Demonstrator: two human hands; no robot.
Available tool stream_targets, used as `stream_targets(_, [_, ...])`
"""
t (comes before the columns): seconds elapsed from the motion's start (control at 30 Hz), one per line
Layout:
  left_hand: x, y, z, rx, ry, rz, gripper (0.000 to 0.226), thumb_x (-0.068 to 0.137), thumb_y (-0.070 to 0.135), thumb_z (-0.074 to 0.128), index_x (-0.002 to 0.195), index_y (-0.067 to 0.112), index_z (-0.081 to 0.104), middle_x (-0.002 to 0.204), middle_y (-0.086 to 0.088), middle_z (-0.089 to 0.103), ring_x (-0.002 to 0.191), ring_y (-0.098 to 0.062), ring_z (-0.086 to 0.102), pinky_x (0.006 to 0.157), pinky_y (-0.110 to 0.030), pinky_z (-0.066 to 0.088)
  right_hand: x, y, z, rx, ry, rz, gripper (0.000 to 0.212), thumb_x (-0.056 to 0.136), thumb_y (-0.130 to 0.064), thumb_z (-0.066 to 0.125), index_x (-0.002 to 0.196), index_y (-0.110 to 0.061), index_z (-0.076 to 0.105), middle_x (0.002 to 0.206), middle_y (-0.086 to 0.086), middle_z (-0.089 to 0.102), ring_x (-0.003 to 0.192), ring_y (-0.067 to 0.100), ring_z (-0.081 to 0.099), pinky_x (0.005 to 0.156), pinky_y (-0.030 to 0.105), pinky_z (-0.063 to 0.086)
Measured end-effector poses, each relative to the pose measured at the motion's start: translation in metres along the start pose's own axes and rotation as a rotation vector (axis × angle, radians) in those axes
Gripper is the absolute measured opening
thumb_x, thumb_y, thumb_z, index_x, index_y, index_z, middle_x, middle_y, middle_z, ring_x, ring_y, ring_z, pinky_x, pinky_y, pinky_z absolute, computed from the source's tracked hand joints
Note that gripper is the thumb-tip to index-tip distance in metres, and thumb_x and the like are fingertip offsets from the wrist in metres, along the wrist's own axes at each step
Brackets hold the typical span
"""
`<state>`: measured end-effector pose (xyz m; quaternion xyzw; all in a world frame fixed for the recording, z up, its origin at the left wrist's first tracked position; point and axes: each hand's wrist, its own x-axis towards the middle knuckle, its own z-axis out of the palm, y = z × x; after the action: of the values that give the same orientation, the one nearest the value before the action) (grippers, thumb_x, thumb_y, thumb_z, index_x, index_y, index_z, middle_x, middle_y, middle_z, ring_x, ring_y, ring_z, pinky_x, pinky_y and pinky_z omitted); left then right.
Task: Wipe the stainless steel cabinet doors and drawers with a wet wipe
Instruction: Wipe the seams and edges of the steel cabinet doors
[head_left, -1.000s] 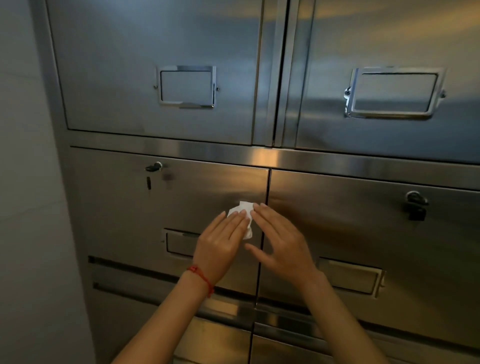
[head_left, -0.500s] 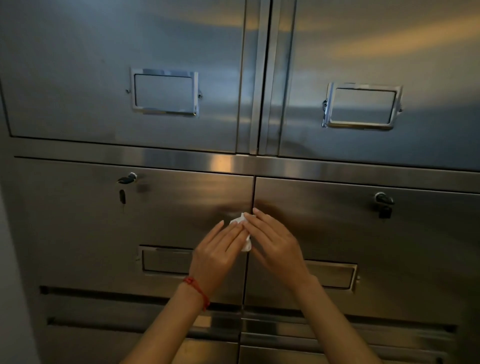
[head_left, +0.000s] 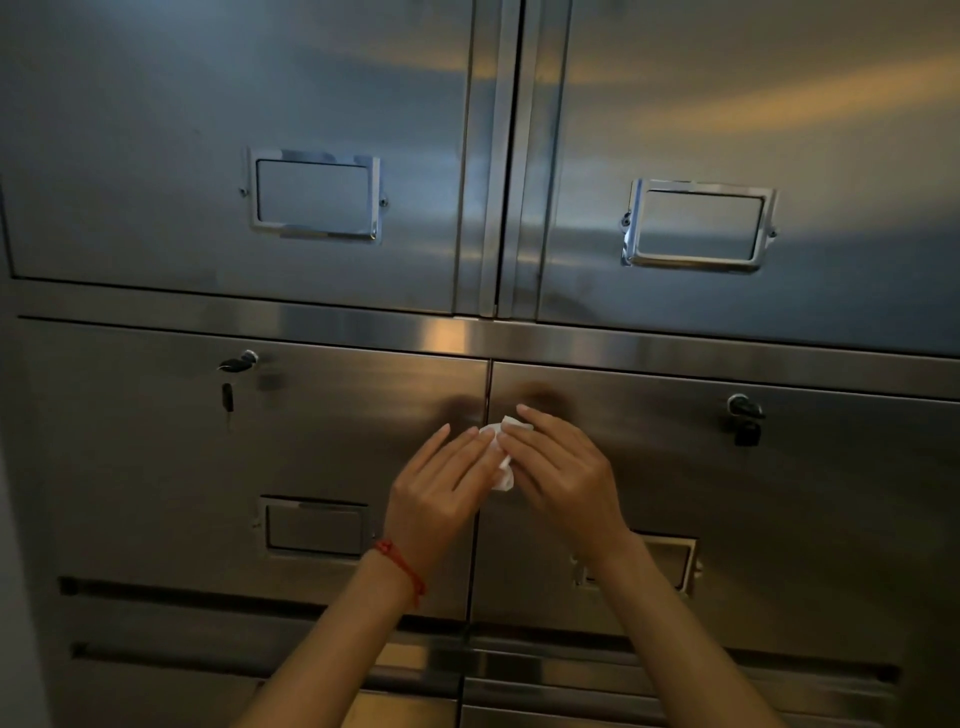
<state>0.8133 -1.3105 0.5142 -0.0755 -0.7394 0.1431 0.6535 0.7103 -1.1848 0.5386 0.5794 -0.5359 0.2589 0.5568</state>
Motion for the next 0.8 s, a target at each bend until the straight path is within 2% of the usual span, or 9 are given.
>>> stream_targets(0.2, [0.008,-0.006,0.003,0.04,0.052,-0.038,0.023,0.084,0.019,0.061,0.092,0.001,0.074,0.101,-0.015,0.071,0.094,-0.025,0.069,0.084,-0.047,0.054,0.005,0.006,-0.002,0.001,0.013,0.013,0.019,0.084,-0.014,0.064,0.094,-0.001,0.073,0.099,0.013,0.071,0.102,0.027,0.066,0.087,0.038,0.053])
stream_targets(0.5, [0.021,-0.012,0.001,0.12,-0.015,-0.062,0.028,0.085,0.019,0.056,0.1,0.001,0.072,0.107,-0.016,0.069,0.099,-0.027,0.067,0.091,-0.046,0.049,0.017,0.01,-0.004,0.034,0.051,0.011,0.019,0.087,-0.011,0.058,0.096,0.0,0.072,0.098,0.013,0.072,0.092,0.022,0.069,0.089,0.036,0.052])
stream_targets(0.8, [0.046,-0.014,-0.003,0.159,-0.022,-0.064,0.029,0.088,0.016,0.051,0.101,0.0,0.071,0.109,-0.018,0.068,0.101,-0.029,0.066,0.089,-0.049,0.052,0.035,0.025,-0.014,-0.037,0.099,-0.007,0.021,0.083,-0.006,0.063,0.1,0.002,0.071,0.101,0.015,0.071,0.095,0.025,0.069,0.083,0.038,0.056])
